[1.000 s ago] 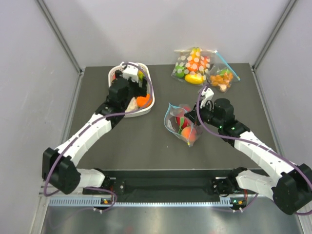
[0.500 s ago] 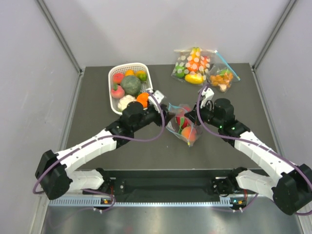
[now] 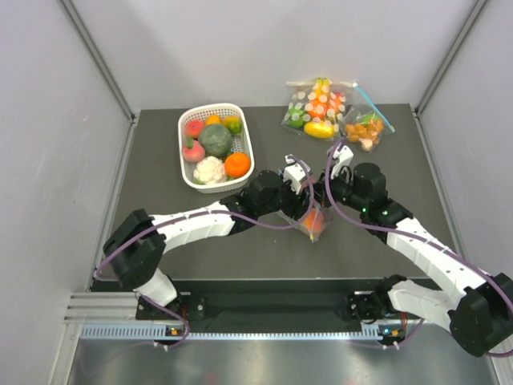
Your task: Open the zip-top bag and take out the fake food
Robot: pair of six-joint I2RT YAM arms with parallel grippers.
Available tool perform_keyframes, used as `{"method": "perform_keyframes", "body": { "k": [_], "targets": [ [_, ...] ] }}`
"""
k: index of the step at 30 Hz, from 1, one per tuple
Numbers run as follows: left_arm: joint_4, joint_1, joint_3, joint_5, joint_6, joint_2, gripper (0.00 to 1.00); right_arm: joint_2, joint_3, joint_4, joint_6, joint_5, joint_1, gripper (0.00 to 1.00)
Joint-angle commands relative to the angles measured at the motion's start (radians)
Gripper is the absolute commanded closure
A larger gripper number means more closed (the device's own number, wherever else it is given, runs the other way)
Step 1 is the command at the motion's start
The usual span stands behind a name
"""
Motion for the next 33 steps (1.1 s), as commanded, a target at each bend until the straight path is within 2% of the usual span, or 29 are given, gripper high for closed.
{"method": "perform_keyframes", "body": {
  "k": [1,6,13,19,26,33],
  "targets": [
    [-0.014,-0.022,0.062,-0.108,-0.015,0.034,0.43,-0.03,-0.002,0.01,-0.009,0.003,-0.01,1.0],
    [-0.114,-0.051,0.124,-0.255,0.008,0.098,0.42,-0.031,-0.007,0.008,-0.011,0.004,-0.016,1.0],
    [-0.154,-0.113,0.145,-0.468,0.022,0.144,0.39,-0.022,-0.011,0.013,-0.007,-0.006,-0.019,1.0],
    [-0.168,-0.122,0.139,-0.551,-0.012,0.158,0.37,-0.025,-0.011,0.011,-0.009,-0.006,-0.02,1.0],
    [-0.168,-0.133,0.136,-0.584,-0.022,0.192,0.27,-0.02,-0.01,0.013,-0.007,-0.011,-0.02,1.0],
    [-0.138,-0.133,0.151,-0.587,-0.028,0.253,0.28,-0.039,-0.011,0.005,-0.006,-0.002,-0.02,1.0]
  ]
}}
